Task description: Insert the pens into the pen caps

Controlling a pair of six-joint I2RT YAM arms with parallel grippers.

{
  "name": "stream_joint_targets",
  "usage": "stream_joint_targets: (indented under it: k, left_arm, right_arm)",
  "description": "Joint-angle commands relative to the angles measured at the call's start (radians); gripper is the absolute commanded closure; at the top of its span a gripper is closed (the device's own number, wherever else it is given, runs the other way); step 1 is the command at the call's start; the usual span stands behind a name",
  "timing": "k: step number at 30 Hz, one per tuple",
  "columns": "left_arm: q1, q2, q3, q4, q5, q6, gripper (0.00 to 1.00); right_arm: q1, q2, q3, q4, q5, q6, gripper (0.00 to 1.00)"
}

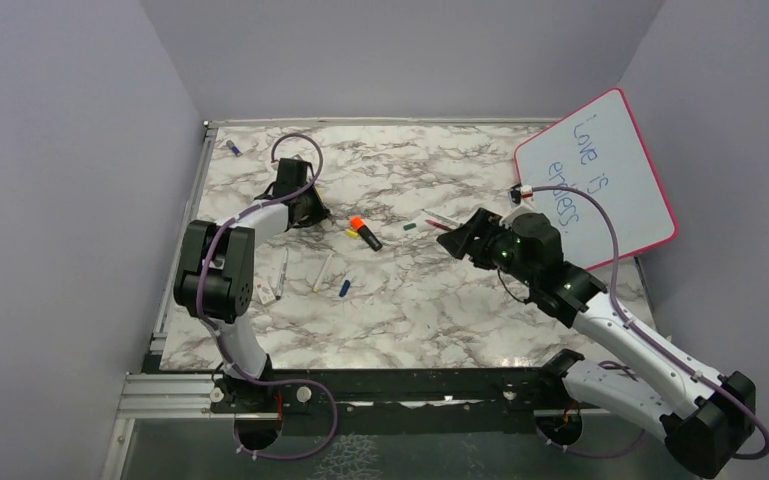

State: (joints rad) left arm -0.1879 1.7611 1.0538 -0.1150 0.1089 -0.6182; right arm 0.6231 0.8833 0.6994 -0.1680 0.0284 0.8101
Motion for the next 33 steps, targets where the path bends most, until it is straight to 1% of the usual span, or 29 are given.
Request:
stream_joint_targets:
  k: [1, 4, 8, 12, 16, 17, 18, 21, 27, 33]
  left_arm:
    - [0.006, 0.076, 0.098, -0.033, -0.058, 0.043, 0.97]
    - [0.010, 0.111, 0.143, -0.066, -0.072, 0.058, 0.95]
    - [0.010, 0.126, 0.154, -0.093, -0.100, 0.052, 0.91]
    - [0.010, 0.125, 0.127, -0.094, -0.146, 0.063, 0.85]
    - [0.011, 0.120, 0.108, -0.093, -0.131, 0.097, 0.85]
    - [0.011, 0.114, 0.101, -0.093, -0.128, 0.104, 0.83]
    - [0.011, 0.107, 0.094, -0.093, -0.128, 0.110, 0.80]
    - [0.011, 0.088, 0.089, -0.104, -0.149, 0.140, 0.66]
    - [0.011, 0.013, 0.074, -0.127, -0.177, 0.133, 0.56]
    - [0.011, -0.118, 0.011, -0.108, -0.148, 0.108, 0.44]
  right_arm:
    - [0.003, 0.041, 0.008, -0.040, -0.014, -0.016, 0.27]
    - [0.003, 0.051, 0.015, -0.052, -0.022, -0.014, 0.28]
    - [0.004, 0.054, 0.028, -0.085, -0.023, -0.023, 0.28]
    - [0.003, 0.069, 0.044, -0.086, -0.084, -0.071, 0.37]
    - [0.004, 0.103, 0.096, -0.136, -0.085, -0.109, 0.38]
    - [0.004, 0.110, 0.106, -0.142, -0.093, -0.117, 0.38]
    - [0.003, 0.118, 0.110, -0.143, -0.099, -0.126, 0.37]
    - [0.003, 0.137, 0.119, -0.158, -0.091, -0.132, 0.36]
    - [0.003, 0.219, 0.200, -0.257, -0.066, -0.171, 0.36]
    - [0.003, 0.327, 0.225, -0.191, -0.099, -0.253, 0.35]
